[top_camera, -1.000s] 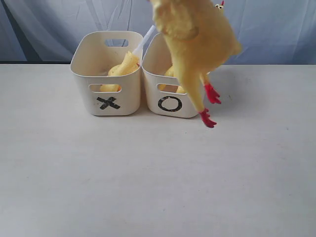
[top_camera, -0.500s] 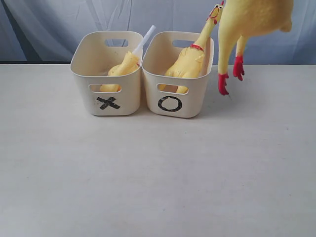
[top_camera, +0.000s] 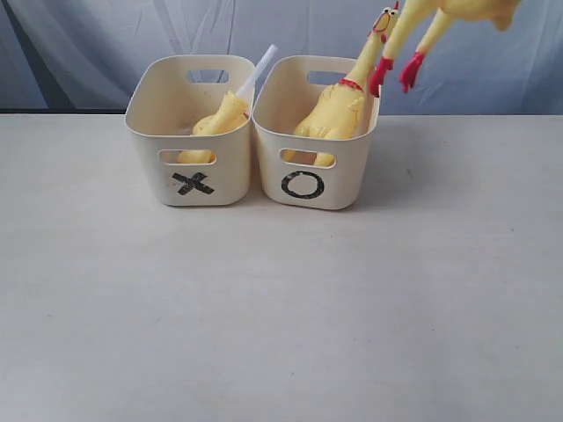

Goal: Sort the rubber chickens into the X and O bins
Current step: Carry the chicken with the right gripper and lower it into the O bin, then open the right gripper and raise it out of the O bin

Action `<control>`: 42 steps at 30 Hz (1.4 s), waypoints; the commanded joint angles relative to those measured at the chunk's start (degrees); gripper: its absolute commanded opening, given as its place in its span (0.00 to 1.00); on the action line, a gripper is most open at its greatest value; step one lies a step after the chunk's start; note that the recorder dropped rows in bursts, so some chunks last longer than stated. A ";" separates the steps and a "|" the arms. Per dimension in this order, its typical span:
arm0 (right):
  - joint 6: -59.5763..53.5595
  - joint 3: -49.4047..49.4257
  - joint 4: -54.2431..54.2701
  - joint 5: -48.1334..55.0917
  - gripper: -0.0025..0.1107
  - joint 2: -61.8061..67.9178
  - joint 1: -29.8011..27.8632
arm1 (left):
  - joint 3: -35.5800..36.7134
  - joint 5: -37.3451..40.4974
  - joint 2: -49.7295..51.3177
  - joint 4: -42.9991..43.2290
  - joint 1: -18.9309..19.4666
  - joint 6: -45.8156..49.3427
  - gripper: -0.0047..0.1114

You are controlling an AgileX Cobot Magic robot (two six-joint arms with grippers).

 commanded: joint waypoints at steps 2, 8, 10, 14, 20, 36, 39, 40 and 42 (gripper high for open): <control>20.53 -0.57 -9.80 -10.40 0.01 10.10 -4.33 | 0.35 -0.71 -0.30 -0.31 0.06 0.03 0.04; 23.61 -7.95 -11.35 -10.69 0.01 20.41 -4.56 | 0.35 -0.71 -0.30 -0.31 0.06 0.03 0.04; 24.70 -12.56 -14.08 -9.84 0.01 23.96 -4.56 | 0.35 -0.93 -0.30 -0.33 0.06 0.03 0.04; 24.70 -24.25 -16.13 0.01 0.01 30.05 -4.44 | 0.35 -0.93 -0.30 -0.33 0.06 0.03 0.04; 24.70 -36.16 -18.87 6.34 0.01 38.81 -0.95 | 0.35 -0.93 -0.30 -0.33 0.06 0.03 0.04; 30.71 -39.68 -24.04 10.90 0.01 48.53 0.70 | 0.35 -0.93 -0.30 -0.33 0.06 0.03 0.04; 30.71 -39.68 -25.11 12.53 0.01 49.19 0.70 | 0.35 -0.93 -0.30 -0.33 0.06 0.03 0.04; 30.71 -39.68 -25.64 12.66 0.01 49.34 0.70 | 0.35 -0.93 -0.30 -0.33 0.06 0.03 0.04; 32.07 -39.68 -26.64 13.59 0.01 49.63 0.70 | 0.35 -0.93 -0.30 -0.33 0.06 0.03 0.04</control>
